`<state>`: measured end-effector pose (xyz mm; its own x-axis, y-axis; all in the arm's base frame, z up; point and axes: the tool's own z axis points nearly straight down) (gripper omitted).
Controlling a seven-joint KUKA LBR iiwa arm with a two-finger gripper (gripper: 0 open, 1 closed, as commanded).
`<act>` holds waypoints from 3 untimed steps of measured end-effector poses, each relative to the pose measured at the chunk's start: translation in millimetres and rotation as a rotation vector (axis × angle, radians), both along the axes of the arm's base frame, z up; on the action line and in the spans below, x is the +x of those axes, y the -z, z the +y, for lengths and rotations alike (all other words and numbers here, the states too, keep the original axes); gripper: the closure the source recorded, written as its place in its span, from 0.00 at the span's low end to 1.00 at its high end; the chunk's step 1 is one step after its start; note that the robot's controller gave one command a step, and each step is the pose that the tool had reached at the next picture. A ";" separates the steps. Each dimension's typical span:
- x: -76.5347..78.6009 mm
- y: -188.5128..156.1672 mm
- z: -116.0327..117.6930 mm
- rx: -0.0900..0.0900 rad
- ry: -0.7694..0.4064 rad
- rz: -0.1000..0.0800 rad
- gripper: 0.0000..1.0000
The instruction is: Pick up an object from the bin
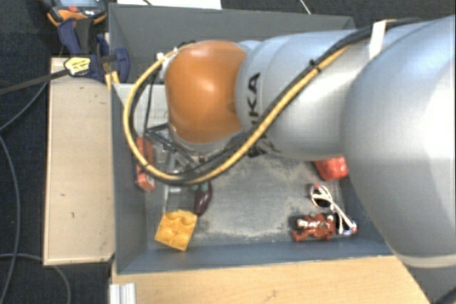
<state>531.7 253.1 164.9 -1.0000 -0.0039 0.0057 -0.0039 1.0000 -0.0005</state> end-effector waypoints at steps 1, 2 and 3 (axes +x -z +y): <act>2.1 -5.0 -1.5 0.002 0.007 -0.007 0.00; 36.5 67.3 -26.4 0.001 0.155 -0.003 0.00; 50.9 85.2 -74.8 0.002 -0.092 -0.005 0.00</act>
Offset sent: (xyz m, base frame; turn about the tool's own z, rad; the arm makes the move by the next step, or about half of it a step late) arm 0.0390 -0.0299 -0.0780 0.1728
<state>582.6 178.2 79.8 -0.9954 -0.0958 0.0003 -0.0958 0.9954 0.0009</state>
